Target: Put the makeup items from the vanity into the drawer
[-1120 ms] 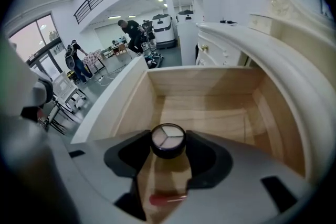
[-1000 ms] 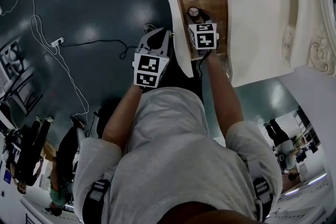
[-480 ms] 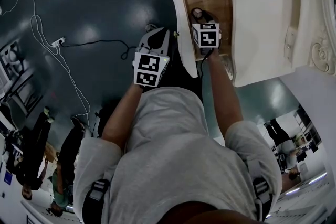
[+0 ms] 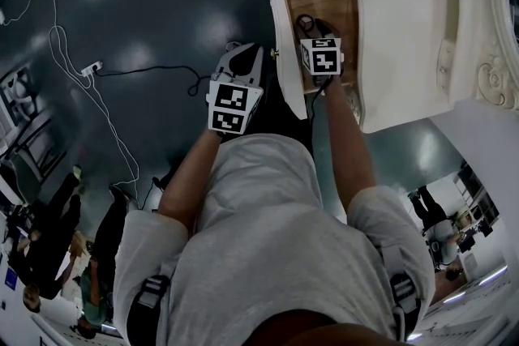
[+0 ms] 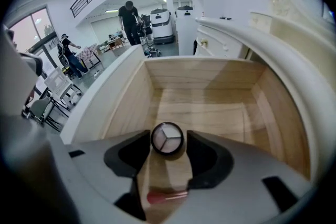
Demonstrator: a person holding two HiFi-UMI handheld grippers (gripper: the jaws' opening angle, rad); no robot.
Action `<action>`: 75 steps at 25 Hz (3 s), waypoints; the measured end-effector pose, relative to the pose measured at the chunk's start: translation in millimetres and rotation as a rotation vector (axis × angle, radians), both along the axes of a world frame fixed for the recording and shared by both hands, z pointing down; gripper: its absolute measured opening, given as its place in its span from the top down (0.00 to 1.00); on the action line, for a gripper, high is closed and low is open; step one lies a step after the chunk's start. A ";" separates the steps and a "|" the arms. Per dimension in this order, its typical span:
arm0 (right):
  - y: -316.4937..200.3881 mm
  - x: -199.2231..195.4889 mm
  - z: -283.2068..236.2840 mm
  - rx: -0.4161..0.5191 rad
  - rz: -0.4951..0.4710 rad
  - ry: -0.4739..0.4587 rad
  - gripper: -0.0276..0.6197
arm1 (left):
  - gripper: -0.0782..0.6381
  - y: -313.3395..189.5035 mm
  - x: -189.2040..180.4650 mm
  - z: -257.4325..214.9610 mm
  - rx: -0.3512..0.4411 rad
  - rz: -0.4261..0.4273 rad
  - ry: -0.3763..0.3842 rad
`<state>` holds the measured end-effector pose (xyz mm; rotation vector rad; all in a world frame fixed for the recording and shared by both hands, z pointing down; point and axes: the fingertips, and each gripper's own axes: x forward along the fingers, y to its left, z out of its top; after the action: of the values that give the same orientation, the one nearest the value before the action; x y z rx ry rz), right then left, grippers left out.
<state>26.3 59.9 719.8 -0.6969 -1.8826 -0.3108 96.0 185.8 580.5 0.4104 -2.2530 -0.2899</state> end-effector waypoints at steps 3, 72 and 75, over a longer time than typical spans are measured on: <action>-2.9 -1.7 -24.8 0.002 0.009 -0.046 0.61 | 0.88 0.9 1.0 -7.8 0.007 0.007 -0.015; 42.8 -143.3 -343.3 -0.458 0.600 -0.515 0.93 | 0.88 12.0 -248.9 -192.7 0.006 0.502 -0.379; 25.6 -152.1 -341.4 -0.445 0.616 -0.534 0.93 | 0.88 -10.1 -267.5 -187.7 -0.030 0.580 -0.392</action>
<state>-125.7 85.5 378.4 -0.2900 -2.6063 0.3671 -171.5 175.7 392.8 1.1536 -2.3811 0.1403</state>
